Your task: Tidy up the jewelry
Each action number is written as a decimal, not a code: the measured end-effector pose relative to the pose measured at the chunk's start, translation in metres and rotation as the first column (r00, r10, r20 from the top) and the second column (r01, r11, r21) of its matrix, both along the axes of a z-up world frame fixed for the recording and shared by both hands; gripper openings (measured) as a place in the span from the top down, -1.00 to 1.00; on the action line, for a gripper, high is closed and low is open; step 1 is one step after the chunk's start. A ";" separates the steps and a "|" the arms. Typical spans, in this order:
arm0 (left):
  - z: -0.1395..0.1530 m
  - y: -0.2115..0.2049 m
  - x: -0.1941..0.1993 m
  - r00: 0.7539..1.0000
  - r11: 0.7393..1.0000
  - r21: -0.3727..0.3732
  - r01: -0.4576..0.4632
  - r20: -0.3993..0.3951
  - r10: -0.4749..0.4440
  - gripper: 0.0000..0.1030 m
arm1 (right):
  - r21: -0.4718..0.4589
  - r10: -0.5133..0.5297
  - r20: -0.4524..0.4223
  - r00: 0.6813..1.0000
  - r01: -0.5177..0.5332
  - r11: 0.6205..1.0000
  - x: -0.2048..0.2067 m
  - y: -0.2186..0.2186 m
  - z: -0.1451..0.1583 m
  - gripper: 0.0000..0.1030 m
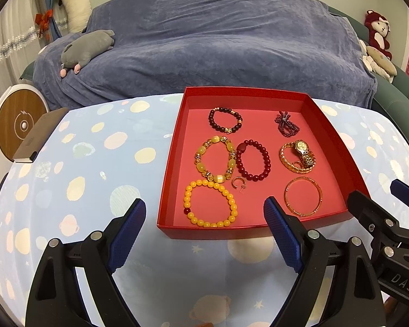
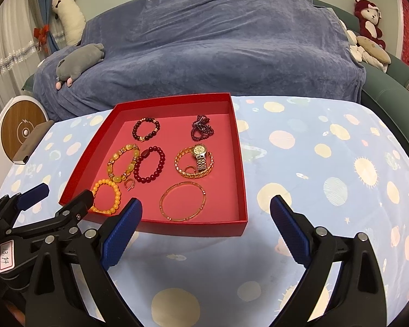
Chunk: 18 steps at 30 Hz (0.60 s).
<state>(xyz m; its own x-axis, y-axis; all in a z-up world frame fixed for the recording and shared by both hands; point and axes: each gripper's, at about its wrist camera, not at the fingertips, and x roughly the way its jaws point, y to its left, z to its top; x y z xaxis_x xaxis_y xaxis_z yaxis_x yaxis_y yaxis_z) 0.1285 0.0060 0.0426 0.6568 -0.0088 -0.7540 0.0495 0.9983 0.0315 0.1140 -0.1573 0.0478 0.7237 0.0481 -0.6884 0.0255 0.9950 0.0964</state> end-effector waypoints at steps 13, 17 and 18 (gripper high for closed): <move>0.001 0.000 0.000 1.000 1.000 0.002 -0.002 0.000 0.002 -0.63 | 0.003 0.000 0.000 1.000 0.000 1.000 0.000 0.000 -0.002 -0.76; 0.000 0.000 0.000 1.000 1.000 0.001 -0.002 -0.001 0.002 -0.63 | 0.004 0.000 0.002 1.000 0.000 1.000 0.000 0.000 -0.001 -0.76; 0.000 0.000 0.000 1.000 1.000 0.001 -0.003 -0.001 0.003 -0.63 | 0.004 0.000 0.002 1.000 0.000 1.000 0.000 0.000 -0.002 -0.76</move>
<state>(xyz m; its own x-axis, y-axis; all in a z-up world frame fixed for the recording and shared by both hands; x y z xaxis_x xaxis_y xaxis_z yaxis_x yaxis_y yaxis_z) 0.1287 0.0058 0.0431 0.6560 -0.0067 -0.7548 0.0470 0.9984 0.0319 0.1144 -0.1569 0.0462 0.7253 0.0513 -0.6865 0.0250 0.9946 0.1007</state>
